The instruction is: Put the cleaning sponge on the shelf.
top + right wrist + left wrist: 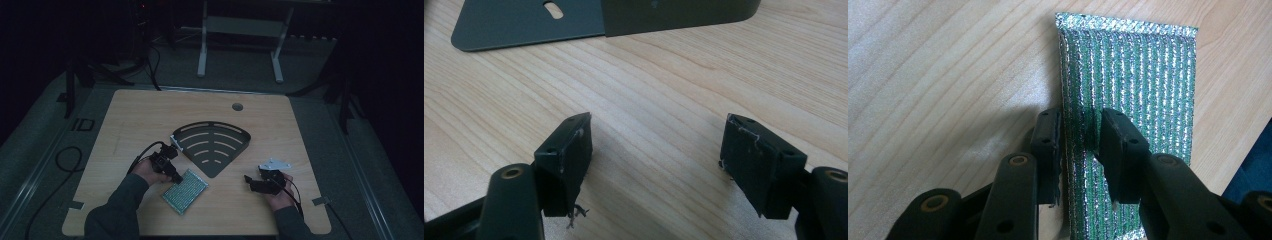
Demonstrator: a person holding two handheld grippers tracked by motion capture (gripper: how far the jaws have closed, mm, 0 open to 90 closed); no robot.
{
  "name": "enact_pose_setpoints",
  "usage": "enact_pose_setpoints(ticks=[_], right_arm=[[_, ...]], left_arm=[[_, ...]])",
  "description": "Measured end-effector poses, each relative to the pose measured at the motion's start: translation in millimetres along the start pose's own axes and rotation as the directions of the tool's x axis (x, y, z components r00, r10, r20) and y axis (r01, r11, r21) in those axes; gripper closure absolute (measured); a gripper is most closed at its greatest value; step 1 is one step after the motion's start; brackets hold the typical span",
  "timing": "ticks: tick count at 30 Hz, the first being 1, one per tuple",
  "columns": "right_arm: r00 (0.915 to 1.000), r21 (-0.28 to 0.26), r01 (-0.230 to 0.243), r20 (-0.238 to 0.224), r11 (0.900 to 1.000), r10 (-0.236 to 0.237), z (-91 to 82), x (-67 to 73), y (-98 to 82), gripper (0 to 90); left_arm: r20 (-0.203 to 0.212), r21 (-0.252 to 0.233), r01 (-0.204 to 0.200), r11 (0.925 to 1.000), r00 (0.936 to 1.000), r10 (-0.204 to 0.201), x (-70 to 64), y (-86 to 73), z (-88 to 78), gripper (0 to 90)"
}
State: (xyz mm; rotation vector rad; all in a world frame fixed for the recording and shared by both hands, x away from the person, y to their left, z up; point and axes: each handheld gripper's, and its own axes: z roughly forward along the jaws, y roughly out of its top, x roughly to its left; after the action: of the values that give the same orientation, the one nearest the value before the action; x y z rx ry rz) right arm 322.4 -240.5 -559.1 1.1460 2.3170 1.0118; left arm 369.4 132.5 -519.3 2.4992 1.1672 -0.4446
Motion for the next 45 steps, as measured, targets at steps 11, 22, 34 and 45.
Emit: enact_pose_setpoints(ticks=[11,22,34,45], right_arm=[[1.0,0.0,0.0,0.0,1.0,0.0,0.0,0.0,0.0,28.1],[1.0,0.0,0.0,0.0,1.0,0.0,0.0,0.0,0.0,28.1],[1.0,0.0,0.001,0.0,1.0,-0.001,0.0,0.0,0.0,28.1],[1.0,0.0,0.0,0.0,1.0,0.0,0.0,0.0,0.0,28.1]], left_arm=[[0.026,0.014,-0.004,0.9999,0.9997,0.004,-0.5,0.1,2.3,66.8],[0.067,0.019,0.012,0.9997,0.9977,-0.014,2.9,0.6,7.3,70.6],[0.058,0.022,-0.022,0.9995,0.9981,0.021,-2.4,3.6,4.5,89.5],[0.051,0.026,-0.037,0.999,0.9981,0.036,-5.6,4.3,2.4,90.0]])
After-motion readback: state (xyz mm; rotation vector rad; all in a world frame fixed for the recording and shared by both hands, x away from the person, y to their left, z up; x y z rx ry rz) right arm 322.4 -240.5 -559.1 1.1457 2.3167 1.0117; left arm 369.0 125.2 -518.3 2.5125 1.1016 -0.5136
